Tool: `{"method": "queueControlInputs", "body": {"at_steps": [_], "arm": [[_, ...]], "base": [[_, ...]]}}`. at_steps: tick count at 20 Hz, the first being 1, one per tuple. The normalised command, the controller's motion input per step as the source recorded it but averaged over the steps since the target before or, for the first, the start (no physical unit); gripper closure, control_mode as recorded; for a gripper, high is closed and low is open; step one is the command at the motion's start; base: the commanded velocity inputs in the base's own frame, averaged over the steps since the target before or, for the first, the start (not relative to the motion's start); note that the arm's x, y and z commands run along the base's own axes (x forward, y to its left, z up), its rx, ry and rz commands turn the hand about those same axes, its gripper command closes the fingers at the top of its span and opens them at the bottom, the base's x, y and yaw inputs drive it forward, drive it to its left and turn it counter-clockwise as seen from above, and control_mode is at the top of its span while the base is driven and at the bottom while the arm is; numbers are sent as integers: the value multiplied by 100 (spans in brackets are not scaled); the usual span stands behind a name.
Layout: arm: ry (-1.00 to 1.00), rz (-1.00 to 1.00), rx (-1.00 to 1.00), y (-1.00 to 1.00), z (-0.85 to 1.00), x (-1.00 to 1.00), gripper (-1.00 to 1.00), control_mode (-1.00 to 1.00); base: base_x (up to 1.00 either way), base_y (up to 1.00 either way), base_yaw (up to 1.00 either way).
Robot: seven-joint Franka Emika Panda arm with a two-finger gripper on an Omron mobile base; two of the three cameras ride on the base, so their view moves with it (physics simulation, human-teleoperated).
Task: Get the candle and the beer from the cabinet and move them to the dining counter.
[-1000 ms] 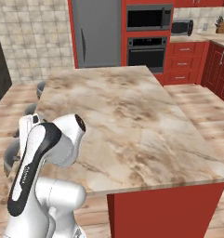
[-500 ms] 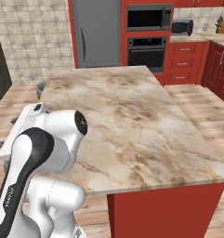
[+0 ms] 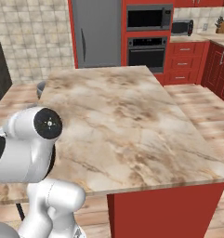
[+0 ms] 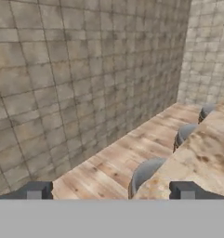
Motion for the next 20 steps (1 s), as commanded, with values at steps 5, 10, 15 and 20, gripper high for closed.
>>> {"method": "queueControlInputs", "body": {"at_steps": [5,10,15,20], "arm": [[29,-56,0,27,-20,-28,-100,-100],[7,-18,0,18,-4,-13,-100,-100],[1,0,0,1,0,0,-100,-100],[0,0,0,0,0,0,-100,100]], "base": [[0,0,0],[0,0,0],[0,0,0],[-29,0,-22]]}}
